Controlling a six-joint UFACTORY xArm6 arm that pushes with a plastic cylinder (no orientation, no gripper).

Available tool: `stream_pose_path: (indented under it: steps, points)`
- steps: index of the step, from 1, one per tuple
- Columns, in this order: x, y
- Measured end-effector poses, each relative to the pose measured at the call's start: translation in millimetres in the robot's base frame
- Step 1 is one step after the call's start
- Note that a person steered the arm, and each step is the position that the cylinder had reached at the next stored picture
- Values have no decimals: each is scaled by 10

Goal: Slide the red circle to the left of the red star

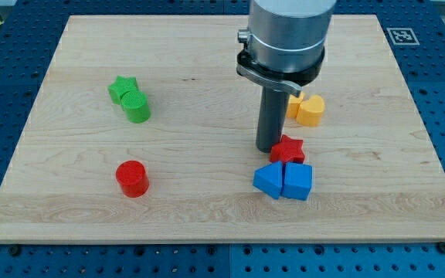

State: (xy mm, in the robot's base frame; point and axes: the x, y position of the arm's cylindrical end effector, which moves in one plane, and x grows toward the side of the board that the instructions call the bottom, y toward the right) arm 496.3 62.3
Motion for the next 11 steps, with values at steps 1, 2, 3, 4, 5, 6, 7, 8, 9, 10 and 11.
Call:
stream_pose_path:
  steps: [1, 2, 3, 4, 5, 6, 7, 8, 9, 10, 11]
  points:
    - [0, 14]
    - [-66, -458]
    - [-89, -1057]
    - [-36, -1802]
    - [-152, -2337]
    - [150, -2563]
    - [647, -2617]
    - [875, -2526]
    - [911, -2024]
    - [911, -1690]
    - [831, -1702]
